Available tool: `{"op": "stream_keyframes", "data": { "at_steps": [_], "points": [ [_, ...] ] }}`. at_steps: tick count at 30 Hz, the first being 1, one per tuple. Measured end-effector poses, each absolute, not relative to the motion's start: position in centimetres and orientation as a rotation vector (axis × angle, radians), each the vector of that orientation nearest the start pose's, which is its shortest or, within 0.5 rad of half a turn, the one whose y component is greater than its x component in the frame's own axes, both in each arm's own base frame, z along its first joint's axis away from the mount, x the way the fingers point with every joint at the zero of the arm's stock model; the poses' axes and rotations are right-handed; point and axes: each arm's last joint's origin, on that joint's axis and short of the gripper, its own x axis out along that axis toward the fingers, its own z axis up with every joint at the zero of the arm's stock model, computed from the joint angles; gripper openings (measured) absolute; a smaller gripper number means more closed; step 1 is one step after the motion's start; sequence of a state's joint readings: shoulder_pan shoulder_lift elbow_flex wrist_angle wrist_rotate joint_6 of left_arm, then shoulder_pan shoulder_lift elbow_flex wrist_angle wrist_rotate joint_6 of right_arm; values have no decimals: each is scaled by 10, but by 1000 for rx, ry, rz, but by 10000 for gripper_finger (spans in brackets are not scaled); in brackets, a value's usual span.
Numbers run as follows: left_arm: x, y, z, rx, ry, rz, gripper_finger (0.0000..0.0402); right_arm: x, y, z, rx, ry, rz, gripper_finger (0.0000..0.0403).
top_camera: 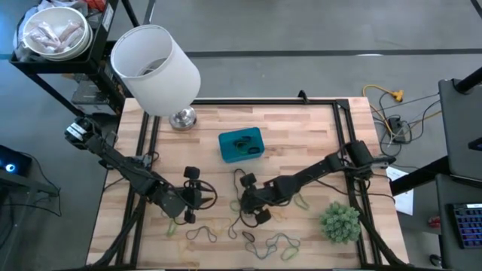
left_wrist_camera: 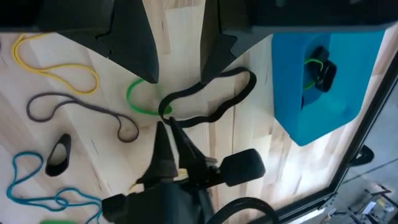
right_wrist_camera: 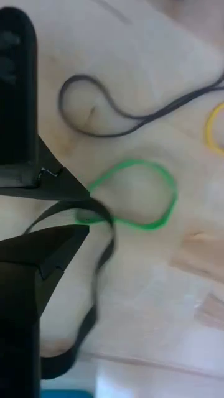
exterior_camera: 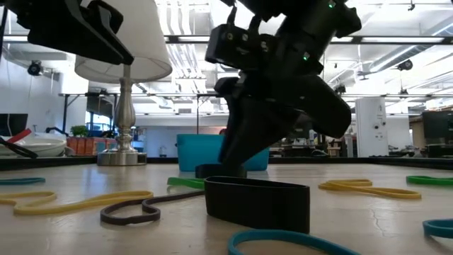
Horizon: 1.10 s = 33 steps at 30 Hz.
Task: Pick and place rubber bands into bin
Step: Put the black rubber band into the blue bin
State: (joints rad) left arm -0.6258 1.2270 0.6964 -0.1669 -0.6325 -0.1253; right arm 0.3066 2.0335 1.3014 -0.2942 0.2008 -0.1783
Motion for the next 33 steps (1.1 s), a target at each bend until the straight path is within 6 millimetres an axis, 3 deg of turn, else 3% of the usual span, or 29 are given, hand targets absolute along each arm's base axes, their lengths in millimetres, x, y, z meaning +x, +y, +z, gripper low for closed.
{"op": "stream_keyframes", "data": {
  "at_steps": [23, 33],
  "points": [
    [207, -128, 221, 288, 560, 41, 103, 391, 112, 136, -327, 1031, 230, 67],
    [207, -128, 221, 289, 560, 41, 102, 390, 112, 135, -381, 1043, 222, 10]
  ]
}}
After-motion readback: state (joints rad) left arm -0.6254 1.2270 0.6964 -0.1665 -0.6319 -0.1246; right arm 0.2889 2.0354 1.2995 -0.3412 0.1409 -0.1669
